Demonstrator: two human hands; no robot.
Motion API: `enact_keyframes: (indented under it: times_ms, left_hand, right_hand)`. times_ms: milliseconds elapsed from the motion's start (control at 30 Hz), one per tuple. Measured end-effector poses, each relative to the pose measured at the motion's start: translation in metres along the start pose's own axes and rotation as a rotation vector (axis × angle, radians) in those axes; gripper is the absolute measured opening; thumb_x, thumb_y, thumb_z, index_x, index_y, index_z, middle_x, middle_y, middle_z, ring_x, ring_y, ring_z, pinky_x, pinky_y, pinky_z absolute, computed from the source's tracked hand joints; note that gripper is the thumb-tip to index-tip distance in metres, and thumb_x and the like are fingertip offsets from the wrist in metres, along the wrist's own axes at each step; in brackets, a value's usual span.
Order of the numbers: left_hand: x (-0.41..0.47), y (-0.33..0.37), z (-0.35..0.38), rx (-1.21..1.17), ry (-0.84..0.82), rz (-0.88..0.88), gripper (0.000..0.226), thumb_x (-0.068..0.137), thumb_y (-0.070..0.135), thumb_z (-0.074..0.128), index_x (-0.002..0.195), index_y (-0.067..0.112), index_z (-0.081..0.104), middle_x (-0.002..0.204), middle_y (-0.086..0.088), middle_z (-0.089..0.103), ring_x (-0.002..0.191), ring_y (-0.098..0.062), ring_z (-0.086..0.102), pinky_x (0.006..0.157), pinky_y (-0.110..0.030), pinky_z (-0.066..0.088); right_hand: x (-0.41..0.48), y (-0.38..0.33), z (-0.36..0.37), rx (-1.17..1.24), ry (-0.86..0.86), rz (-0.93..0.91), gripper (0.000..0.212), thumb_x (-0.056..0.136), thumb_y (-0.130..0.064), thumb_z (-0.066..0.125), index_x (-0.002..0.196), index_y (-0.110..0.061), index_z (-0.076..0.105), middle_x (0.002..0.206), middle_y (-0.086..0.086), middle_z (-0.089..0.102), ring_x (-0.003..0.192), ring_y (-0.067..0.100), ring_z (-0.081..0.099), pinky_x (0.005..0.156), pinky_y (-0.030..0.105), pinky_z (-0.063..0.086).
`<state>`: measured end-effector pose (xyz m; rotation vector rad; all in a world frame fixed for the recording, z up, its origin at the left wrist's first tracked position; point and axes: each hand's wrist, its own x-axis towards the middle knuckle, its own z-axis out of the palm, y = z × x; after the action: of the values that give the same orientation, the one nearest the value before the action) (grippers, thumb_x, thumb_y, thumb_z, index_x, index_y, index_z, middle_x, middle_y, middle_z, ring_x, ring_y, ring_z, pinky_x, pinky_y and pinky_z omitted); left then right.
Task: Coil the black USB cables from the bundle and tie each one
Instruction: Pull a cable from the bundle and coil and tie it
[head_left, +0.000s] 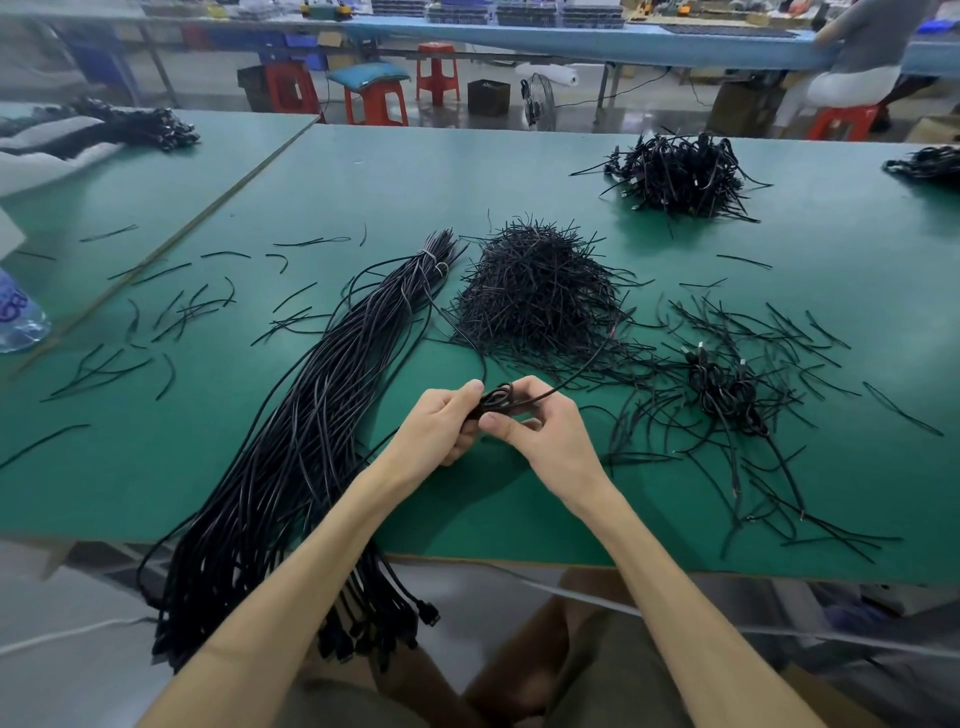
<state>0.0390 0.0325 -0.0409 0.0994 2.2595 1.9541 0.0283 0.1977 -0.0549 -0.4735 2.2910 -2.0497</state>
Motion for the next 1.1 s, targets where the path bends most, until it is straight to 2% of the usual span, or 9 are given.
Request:
enact_keyframes:
  times_ms: [200, 333, 467, 633, 700, 833, 933, 967, 1100]
  left_hand:
    - [0.001, 0.0, 0.0, -0.004, 0.013, -0.023, 0.051, 0.11, 0.033, 0.039, 0.06, 0.022, 0.041, 0.054, 0.009, 0.029, 0.044, -0.009, 0.019, 0.041, -0.02, 0.017]
    - [0.002, 0.001, 0.0, -0.018, 0.029, -0.049, 0.052, 0.109, 0.031, 0.04, 0.057, 0.024, 0.038, 0.052, 0.008, 0.027, 0.043, -0.01, 0.017, 0.04, -0.019, 0.017]
    - [0.002, 0.002, 0.0, -0.01, 0.011, -0.063, 0.052, 0.108, 0.033, 0.04, 0.056, 0.025, 0.037, 0.053, 0.007, 0.025, 0.044, -0.011, 0.016, 0.041, -0.02, 0.015]
    - [0.001, 0.003, 0.001, -0.011, -0.005, -0.027, 0.055, 0.109, 0.034, 0.04, 0.055, 0.023, 0.042, 0.052, 0.008, 0.028, 0.043, -0.011, 0.019, 0.041, -0.021, 0.017]
    - [0.0, 0.003, 0.004, 0.004, 0.014, 0.01, 0.054, 0.111, 0.036, 0.039, 0.062, 0.016, 0.049, 0.05, 0.008, 0.034, 0.042, -0.01, 0.023, 0.04, -0.021, 0.019]
    - [0.001, -0.002, 0.009, 0.078, 0.089, 0.129, 0.044, 0.11, 0.037, 0.043, 0.088, -0.001, 0.051, 0.056, 0.0, 0.05, 0.038, -0.012, 0.038, 0.036, -0.021, 0.028]
    - [0.0, 0.0, 0.007, 0.076, 0.083, 0.223, 0.022, 0.108, 0.028, 0.051, 0.111, 0.008, 0.059, 0.083, -0.006, 0.069, 0.051, -0.02, 0.061, 0.038, -0.026, 0.038]
    - [0.0, 0.001, 0.005, 0.031, 0.069, 0.234, 0.022, 0.108, 0.026, 0.051, 0.115, 0.008, 0.061, 0.091, -0.007, 0.072, 0.058, -0.024, 0.065, 0.039, -0.028, 0.041]
    - [0.0, 0.0, -0.003, -0.157, 0.038, 0.221, 0.033, 0.109, 0.025, 0.047, 0.112, 0.0, 0.067, 0.097, -0.016, 0.075, 0.065, -0.03, 0.069, 0.046, -0.028, 0.045]
  right_hand:
    - [0.001, 0.001, -0.002, 0.041, 0.0, 0.015, 0.019, 0.083, -0.006, 0.08, 0.086, -0.019, 0.066, 0.089, 0.0, 0.074, 0.08, 0.007, 0.064, 0.071, 0.027, 0.049]
    - [0.001, 0.001, -0.002, 0.049, 0.004, 0.034, 0.015, 0.085, 0.002, 0.076, 0.092, -0.009, 0.068, 0.091, 0.015, 0.072, 0.079, 0.009, 0.062, 0.073, 0.032, 0.049]
    - [0.001, 0.001, -0.002, 0.075, 0.012, 0.052, 0.023, 0.086, 0.007, 0.072, 0.086, -0.015, 0.065, 0.082, 0.005, 0.067, 0.075, 0.012, 0.059, 0.067, 0.028, 0.047]
    - [0.001, 0.001, -0.001, 0.038, 0.019, 0.068, 0.023, 0.091, 0.006, 0.067, 0.083, -0.014, 0.058, 0.079, 0.005, 0.068, 0.069, 0.012, 0.062, 0.063, 0.028, 0.047]
    - [0.001, 0.0, -0.001, 0.022, 0.035, 0.067, 0.019, 0.093, 0.003, 0.066, 0.084, -0.012, 0.058, 0.079, 0.004, 0.07, 0.067, 0.009, 0.064, 0.062, 0.027, 0.049]
    - [0.002, 0.004, -0.002, -0.004, 0.141, 0.056, 0.013, 0.098, -0.007, 0.064, 0.085, -0.009, 0.062, 0.079, 0.015, 0.069, 0.067, 0.016, 0.06, 0.063, 0.033, 0.052]
    - [0.003, 0.007, -0.004, 0.025, 0.219, 0.071, 0.015, 0.1, -0.012, 0.062, 0.086, -0.005, 0.061, 0.069, 0.005, 0.065, 0.059, 0.016, 0.056, 0.062, 0.035, 0.05]
    - [0.003, 0.008, -0.005, 0.032, 0.235, 0.076, 0.016, 0.101, -0.012, 0.061, 0.087, -0.005, 0.061, 0.068, 0.002, 0.066, 0.057, 0.016, 0.055, 0.061, 0.035, 0.049]
    - [0.003, 0.008, -0.004, 0.029, 0.218, 0.073, 0.017, 0.101, -0.014, 0.062, 0.086, -0.007, 0.06, 0.066, -0.003, 0.065, 0.055, 0.015, 0.053, 0.057, 0.03, 0.046]
